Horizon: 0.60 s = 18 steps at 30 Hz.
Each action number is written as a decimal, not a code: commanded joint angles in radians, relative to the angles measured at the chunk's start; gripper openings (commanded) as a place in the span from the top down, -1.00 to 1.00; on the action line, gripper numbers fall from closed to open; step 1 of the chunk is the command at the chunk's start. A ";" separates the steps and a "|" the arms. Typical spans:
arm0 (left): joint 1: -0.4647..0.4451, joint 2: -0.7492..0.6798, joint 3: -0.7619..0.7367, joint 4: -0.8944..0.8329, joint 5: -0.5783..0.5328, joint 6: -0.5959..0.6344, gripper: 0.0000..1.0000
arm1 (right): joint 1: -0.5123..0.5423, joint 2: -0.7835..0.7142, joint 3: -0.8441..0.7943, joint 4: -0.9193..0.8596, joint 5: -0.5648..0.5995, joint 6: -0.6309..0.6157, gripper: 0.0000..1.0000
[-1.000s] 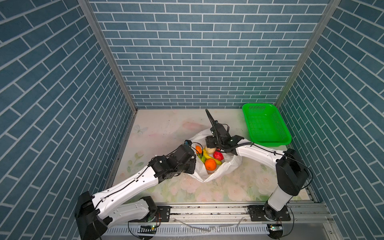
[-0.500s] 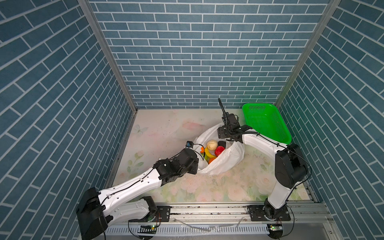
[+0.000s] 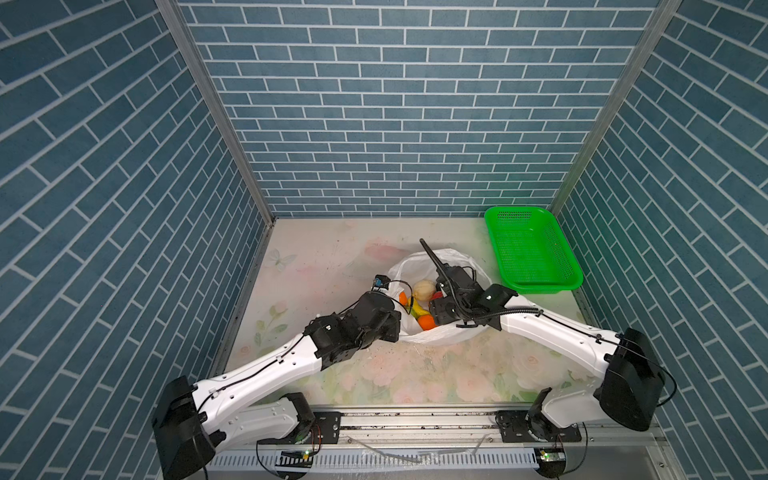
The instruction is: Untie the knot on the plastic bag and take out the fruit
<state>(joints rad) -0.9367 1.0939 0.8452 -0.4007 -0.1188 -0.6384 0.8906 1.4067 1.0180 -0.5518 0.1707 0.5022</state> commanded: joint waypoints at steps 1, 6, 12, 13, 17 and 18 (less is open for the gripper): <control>-0.005 -0.016 -0.032 0.018 0.018 -0.008 1.00 | 0.063 -0.072 -0.117 -0.010 0.104 0.115 -0.45; -0.005 -0.025 -0.050 0.032 0.039 0.001 1.00 | 0.154 -0.119 -0.244 -0.002 0.157 0.225 -0.45; -0.041 -0.034 -0.046 -0.039 0.052 0.075 1.00 | 0.185 -0.008 -0.269 -0.022 0.164 0.303 -0.45; -0.046 -0.047 -0.046 -0.058 0.049 0.082 1.00 | 0.190 -0.011 -0.259 -0.017 0.164 0.304 -0.45; -0.055 -0.115 -0.062 -0.106 0.018 0.087 1.00 | 0.204 -0.014 -0.167 0.007 0.137 0.264 -0.46; -0.054 -0.126 -0.063 -0.110 0.015 0.092 1.00 | 0.204 0.000 -0.131 0.015 0.115 0.246 -0.45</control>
<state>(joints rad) -0.9863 1.0096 0.7948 -0.4530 -0.0784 -0.5793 1.0855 1.3991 0.7898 -0.5537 0.2947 0.7364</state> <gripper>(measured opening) 0.043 0.728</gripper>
